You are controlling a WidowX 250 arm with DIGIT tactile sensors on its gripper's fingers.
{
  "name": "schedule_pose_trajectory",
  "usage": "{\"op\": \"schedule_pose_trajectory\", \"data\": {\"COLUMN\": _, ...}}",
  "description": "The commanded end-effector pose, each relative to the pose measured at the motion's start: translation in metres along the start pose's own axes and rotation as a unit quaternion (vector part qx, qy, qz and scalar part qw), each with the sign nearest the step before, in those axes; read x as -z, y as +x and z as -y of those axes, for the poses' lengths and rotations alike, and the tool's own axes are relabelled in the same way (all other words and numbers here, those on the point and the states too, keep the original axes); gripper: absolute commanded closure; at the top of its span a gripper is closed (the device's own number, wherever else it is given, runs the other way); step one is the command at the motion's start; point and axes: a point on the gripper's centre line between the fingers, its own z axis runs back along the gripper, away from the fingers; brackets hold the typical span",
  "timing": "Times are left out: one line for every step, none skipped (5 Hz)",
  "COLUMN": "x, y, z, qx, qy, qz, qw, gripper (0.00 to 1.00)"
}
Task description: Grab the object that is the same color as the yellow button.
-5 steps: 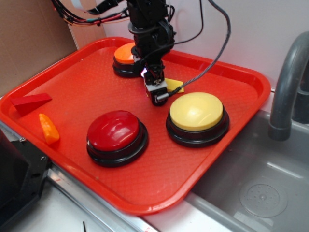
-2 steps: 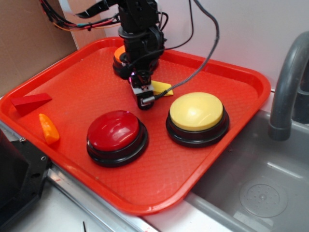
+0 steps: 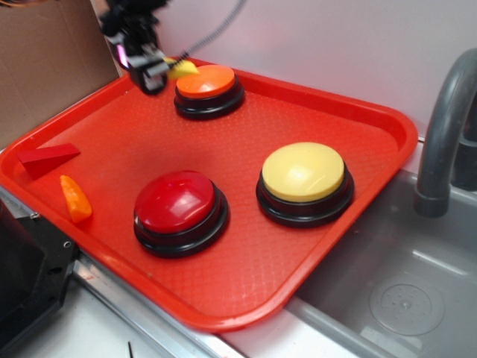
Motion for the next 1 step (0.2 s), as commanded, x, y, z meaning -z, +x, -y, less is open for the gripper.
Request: {"op": "schedule_pose_trajectory", "data": {"x": -0.0692, "y": -0.0337, "z": -0.0123, "qx": -0.116, "qy": -0.005, "qz": 0.04, "qw": 0.992, "gripper": 1.0}}
